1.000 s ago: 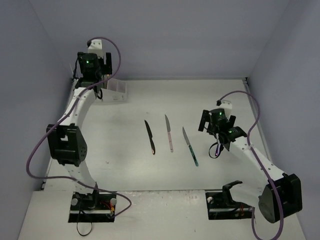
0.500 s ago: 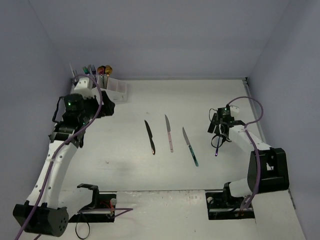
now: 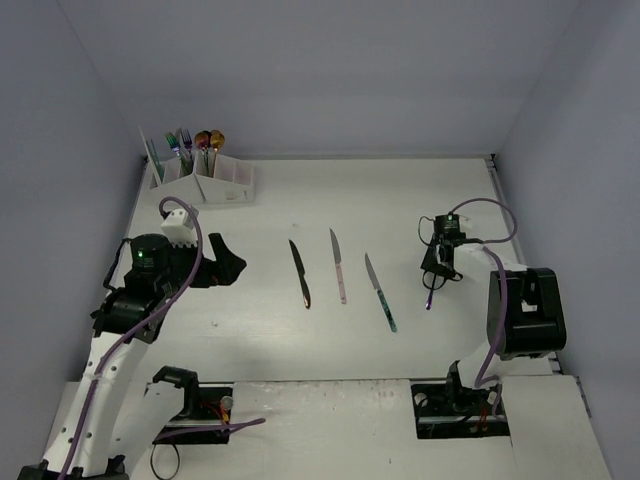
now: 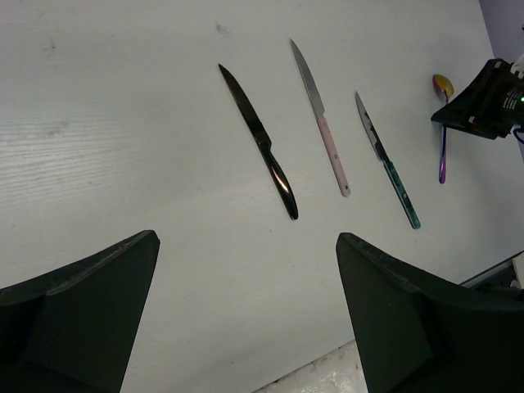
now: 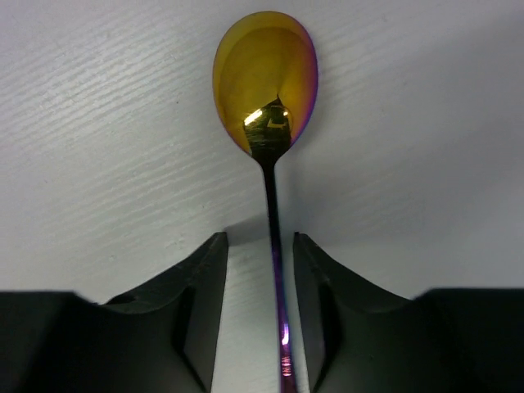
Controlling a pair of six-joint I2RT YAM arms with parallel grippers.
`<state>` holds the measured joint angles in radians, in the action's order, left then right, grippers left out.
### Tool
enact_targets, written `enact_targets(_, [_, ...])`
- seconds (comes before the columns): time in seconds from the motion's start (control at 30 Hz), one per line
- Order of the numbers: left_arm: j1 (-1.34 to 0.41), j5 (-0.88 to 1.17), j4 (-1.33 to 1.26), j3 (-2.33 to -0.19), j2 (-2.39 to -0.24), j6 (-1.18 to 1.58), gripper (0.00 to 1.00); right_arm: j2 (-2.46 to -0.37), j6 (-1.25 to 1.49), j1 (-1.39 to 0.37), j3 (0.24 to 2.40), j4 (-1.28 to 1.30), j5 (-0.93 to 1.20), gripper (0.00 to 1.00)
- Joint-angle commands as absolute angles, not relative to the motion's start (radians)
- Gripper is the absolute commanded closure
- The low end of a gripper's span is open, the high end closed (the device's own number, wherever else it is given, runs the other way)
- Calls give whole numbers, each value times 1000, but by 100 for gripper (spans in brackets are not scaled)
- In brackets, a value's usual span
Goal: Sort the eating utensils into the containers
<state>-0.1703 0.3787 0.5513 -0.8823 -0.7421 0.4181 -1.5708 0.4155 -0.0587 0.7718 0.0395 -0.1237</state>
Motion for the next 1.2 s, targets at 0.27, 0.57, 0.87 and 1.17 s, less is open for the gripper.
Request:
enact_targets(0.27, [-218,405,529,-921,-757,494,12,-1565,351,-97,833,7,-58,100])
enact_targets(0.57, [-393,364,479,-1043,-860,594,12,-1259,241,-371,844,-69,139,100])
enact_targets(0.87, [-607,322,324,-1169,-1034,668,12,-1072,72,-611,901,-100,330,100])
enact_targets(1.17, [-679,319,204,-1223,-1129,722,17,-1039,0,-679,931,-106,448,100])
